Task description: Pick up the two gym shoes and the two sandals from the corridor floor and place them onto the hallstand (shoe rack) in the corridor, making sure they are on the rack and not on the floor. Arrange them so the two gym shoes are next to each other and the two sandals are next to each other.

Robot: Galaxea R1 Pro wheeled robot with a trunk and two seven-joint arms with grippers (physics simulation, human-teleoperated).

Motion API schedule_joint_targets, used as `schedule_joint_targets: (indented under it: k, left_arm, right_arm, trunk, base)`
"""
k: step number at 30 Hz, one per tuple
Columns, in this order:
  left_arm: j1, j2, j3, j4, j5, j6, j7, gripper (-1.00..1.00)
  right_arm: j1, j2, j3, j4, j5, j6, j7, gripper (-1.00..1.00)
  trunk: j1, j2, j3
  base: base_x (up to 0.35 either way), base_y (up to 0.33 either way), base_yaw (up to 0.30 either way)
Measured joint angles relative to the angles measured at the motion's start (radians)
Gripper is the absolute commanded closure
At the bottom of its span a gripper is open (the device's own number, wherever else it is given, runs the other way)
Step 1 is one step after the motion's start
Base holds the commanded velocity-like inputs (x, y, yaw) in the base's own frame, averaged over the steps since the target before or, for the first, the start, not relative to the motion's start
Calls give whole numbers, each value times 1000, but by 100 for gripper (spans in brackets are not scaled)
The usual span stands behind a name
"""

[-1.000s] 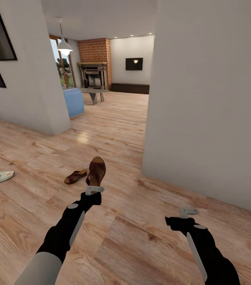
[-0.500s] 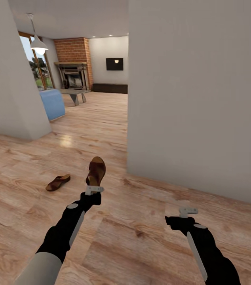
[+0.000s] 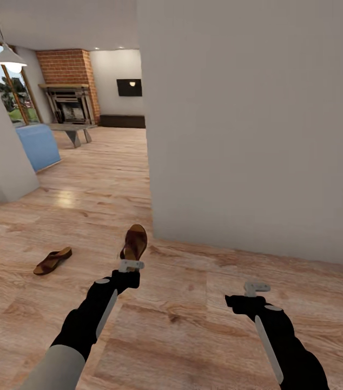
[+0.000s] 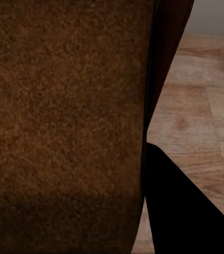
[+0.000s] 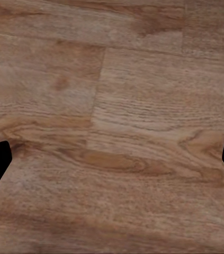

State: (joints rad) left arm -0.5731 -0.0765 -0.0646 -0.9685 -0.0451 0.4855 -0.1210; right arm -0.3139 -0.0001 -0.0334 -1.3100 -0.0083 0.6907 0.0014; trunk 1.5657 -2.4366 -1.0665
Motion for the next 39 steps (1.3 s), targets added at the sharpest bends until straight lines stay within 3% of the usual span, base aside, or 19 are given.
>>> schedule_joint_targets:
  k: [4, 31, 39]
  left_arm:
    - [1, 3, -34, 1, -2, -3, -1, 100]
    - [1, 3, -35, -8, 2, -4, -4, 100]
    - [1, 2, -37, -38, 2, -2, -3, 100]
  right_arm:
    - [0, 0, 1, 2, -1, 9, 0, -100]
    - [0, 0, 2, -5, -6, 10, 0, -100]
    - [0, 0, 2, -5, -6, 10, 1, -100]
  trunk:
    - [0, 0, 0]
    - [0, 0, 10]
    - [-1, 0, 14]
  base:
    - [0, 0, -286]
    - [1, 0, -290]
    - [221, -5, -290]
